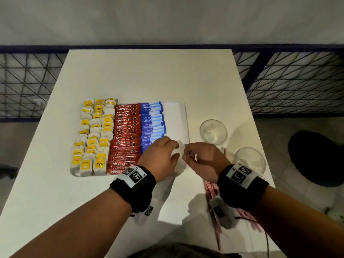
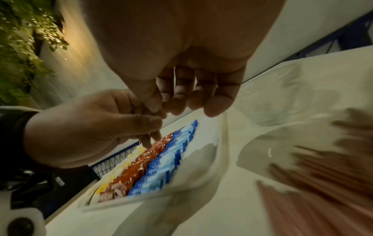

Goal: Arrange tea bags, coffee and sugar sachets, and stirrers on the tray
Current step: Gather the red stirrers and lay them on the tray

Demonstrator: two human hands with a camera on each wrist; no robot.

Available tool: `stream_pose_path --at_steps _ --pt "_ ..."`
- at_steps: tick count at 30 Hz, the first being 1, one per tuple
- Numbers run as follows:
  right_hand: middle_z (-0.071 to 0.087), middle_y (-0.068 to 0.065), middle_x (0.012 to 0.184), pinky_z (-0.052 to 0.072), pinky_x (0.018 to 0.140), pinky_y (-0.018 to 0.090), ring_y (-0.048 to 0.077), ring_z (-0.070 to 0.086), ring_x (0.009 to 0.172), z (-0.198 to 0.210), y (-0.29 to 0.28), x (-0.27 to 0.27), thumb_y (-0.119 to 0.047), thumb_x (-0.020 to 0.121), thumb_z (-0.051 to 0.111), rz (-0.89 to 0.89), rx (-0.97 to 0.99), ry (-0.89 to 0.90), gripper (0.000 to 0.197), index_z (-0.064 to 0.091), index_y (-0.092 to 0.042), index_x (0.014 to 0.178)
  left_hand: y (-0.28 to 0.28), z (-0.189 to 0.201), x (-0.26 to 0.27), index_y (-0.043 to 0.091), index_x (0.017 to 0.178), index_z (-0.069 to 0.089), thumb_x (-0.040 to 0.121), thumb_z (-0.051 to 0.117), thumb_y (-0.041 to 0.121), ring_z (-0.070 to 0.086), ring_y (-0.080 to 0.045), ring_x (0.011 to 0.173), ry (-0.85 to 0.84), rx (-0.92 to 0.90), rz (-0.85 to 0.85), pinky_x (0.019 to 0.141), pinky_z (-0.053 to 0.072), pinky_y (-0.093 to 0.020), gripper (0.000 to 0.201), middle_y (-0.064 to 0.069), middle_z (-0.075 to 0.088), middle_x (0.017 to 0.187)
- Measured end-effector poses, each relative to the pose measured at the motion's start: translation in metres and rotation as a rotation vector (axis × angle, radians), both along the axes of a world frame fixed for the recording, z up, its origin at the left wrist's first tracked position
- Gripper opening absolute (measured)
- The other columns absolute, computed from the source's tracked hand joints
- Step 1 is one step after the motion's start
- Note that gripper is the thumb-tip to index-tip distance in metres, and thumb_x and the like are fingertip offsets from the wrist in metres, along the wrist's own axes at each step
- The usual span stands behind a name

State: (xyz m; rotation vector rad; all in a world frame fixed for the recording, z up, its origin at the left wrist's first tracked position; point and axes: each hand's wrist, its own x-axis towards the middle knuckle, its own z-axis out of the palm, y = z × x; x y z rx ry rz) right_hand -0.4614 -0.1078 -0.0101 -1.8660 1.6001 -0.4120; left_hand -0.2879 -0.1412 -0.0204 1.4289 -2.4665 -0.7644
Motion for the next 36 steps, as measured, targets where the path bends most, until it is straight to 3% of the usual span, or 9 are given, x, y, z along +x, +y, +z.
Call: stream_pose_path --at_steps 3,7,12,16,21,25,28,33,36 --pt "0.061 -0.009 0.083 0.037 0.066 0.014 0.01 0.055 0.077 0.001 0.041 -0.036 -0.025 0.089 0.058 0.042 0.047 0.058 0.007 0.064 -0.024 0.092 0.045 -0.009 -0.027 0.013 0.102 0.063 0.09 0.06 0.027 0.059 -0.028 0.093 -0.022 0.149 0.118 0.079 0.045 -0.035 0.019 -0.008 0.063 0.097" --pt "0.06 -0.01 0.087 0.041 0.066 0.018 0.009 0.055 0.079 -0.001 0.089 -0.081 -0.026 0.091 0.054 0.082 0.112 0.131 0.011 0.063 -0.025 0.097 0.098 -0.024 -0.058 0.017 0.092 0.062 0.09 0.058 0.035 0.061 -0.028 0.095 -0.147 0.327 0.251 0.074 0.042 -0.029 0.018 -0.007 0.069 0.097" --pt "0.062 -0.006 0.097 0.035 0.066 0.024 0.01 0.048 0.079 -0.014 0.128 -0.118 -0.031 0.088 0.052 0.176 0.183 0.282 0.011 0.059 -0.027 0.097 0.132 -0.03 -0.092 0.021 0.079 0.057 0.088 0.06 0.033 0.061 -0.026 0.096 -0.097 0.416 0.425 0.072 0.039 -0.025 0.015 -0.006 0.069 0.094" --pt "0.062 -0.003 0.1 0.044 0.071 0.028 0.017 0.058 0.09 -0.021 0.139 -0.132 -0.035 0.089 0.052 0.206 0.199 0.338 0.017 0.058 -0.024 0.1 0.14 -0.021 -0.103 0.015 0.083 0.06 0.084 0.062 0.036 0.06 -0.027 0.095 -0.165 0.467 0.452 0.071 0.04 -0.026 0.021 -0.008 0.067 0.097" --pt "0.062 0.002 0.102 0.044 0.072 0.029 0.022 0.059 0.092 -0.027 0.133 -0.134 -0.035 0.089 0.05 0.223 0.195 0.365 0.019 0.057 -0.021 0.1 0.156 -0.021 -0.115 0.022 0.087 0.069 0.073 0.069 0.054 0.065 -0.021 0.088 -0.325 0.555 0.273 0.067 0.045 -0.024 0.035 -0.002 0.069 0.088" --pt "0.062 0.001 0.1 0.041 0.069 0.028 0.021 0.059 0.09 -0.03 0.127 -0.129 -0.038 0.091 0.049 0.212 0.187 0.368 0.021 0.057 -0.02 0.098 0.151 -0.027 -0.121 0.025 0.083 0.064 0.067 0.067 0.07 0.058 -0.016 0.079 -0.243 0.53 0.425 0.066 0.042 -0.023 0.048 0.0 0.063 0.085" --pt "0.062 0.001 0.1 0.043 0.07 0.029 0.021 0.058 0.091 -0.031 0.122 -0.126 -0.04 0.091 0.048 0.202 0.193 0.366 0.022 0.057 -0.021 0.098 0.142 -0.033 -0.126 0.022 0.102 0.058 0.059 0.058 0.082 0.059 -0.019 0.089 -0.266 0.445 0.495 0.072 0.044 -0.026 0.074 -0.001 0.061 0.102" --pt "0.06 0.003 0.096 0.041 0.067 0.028 0.021 0.054 0.081 -0.031 0.117 -0.129 -0.04 0.091 0.046 0.205 0.209 0.397 0.021 0.053 -0.02 0.092 0.122 -0.035 -0.132 0.012 0.098 0.058 0.085 0.057 0.047 0.063 -0.029 0.098 -0.292 0.394 0.49 0.074 0.044 -0.029 0.037 -0.011 0.064 0.106" --pt "0.06 0.005 0.099 0.041 0.068 0.029 0.023 0.058 0.087 -0.031 0.115 -0.131 -0.04 0.091 0.046 0.162 0.209 0.414 0.025 0.054 -0.018 0.097 0.113 -0.04 -0.123 0.01 0.096 0.059 0.087 0.053 0.039 0.063 -0.031 0.097 -0.358 0.377 0.469 0.07 0.042 -0.027 0.031 -0.013 0.066 0.105"
